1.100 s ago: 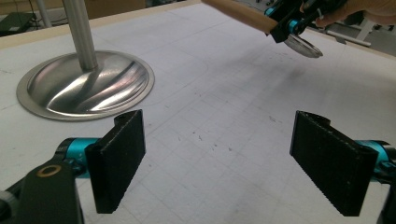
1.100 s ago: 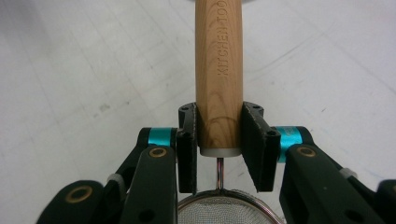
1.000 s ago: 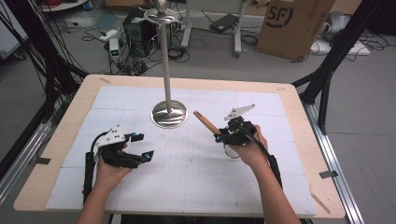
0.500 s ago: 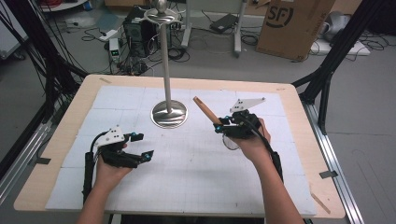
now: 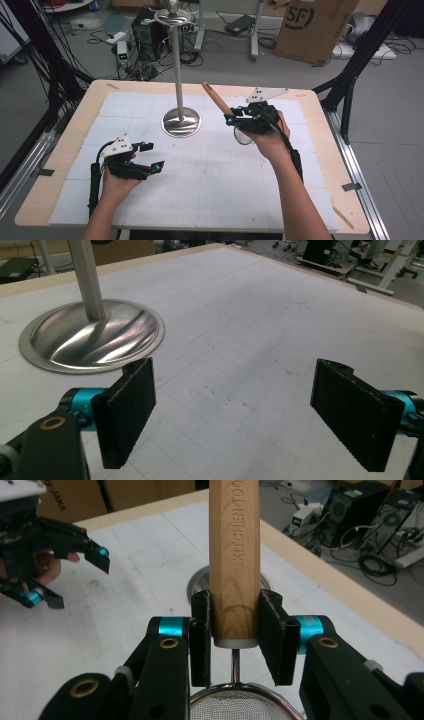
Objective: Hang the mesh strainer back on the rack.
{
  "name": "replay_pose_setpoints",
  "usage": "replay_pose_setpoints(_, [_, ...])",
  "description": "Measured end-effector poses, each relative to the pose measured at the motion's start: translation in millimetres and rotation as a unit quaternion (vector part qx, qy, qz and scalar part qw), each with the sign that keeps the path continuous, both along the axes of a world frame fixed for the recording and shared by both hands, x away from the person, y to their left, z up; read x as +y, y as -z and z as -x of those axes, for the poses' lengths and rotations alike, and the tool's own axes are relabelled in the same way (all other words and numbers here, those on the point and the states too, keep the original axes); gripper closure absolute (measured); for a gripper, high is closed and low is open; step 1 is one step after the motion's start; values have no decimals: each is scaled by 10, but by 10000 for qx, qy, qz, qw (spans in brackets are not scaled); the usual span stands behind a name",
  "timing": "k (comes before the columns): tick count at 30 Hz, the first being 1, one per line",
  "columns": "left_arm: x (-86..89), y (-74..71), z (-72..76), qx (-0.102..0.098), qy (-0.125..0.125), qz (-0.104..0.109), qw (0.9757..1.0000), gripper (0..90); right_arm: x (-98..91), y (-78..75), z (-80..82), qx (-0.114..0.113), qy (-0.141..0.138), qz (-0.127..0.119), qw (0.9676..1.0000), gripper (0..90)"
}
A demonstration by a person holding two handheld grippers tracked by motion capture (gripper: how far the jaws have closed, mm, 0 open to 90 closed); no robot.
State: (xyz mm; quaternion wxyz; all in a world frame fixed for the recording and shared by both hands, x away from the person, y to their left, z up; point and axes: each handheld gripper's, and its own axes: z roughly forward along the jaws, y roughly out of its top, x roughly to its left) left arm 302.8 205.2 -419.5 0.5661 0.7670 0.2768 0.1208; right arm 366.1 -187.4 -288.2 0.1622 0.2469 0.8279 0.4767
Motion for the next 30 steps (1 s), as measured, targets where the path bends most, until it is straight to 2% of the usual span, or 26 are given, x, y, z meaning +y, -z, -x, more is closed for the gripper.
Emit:
replay_pose_setpoints(9, [3, -2, 2, 13, -20, 17, 10000, 187, 24, -228, -99, -81, -19, -204, 9998, 687])
replay_pose_setpoints(10, [3, -2, 1, 12, -21, 11, 10000, 187, 25, -247, -114, -145, -23, -226, 9996, 687])
replay_pose_setpoints(12, [1, 0, 1, 18, -22, 18, 10000, 187, 34, -289, -122, -139, 16, -228, 9996, 687])
replay_pose_setpoints(14, [0, 1, 1, 19, -23, 24, 10000, 187, 42, -335, -139, -249, -5, -240, 9994, 687])
replay_pose_setpoints(22, [7, -1, -1, 16, -7, 49, 10000, 187, 81, -462, -200, -415, -49, -289, 9987, 687])
replay_pose_setpoints(30, [11, -2, -4, 7, -3, 54, 10000, 187, 97, -591, -256, -452, -173, -362, 9982, 687])
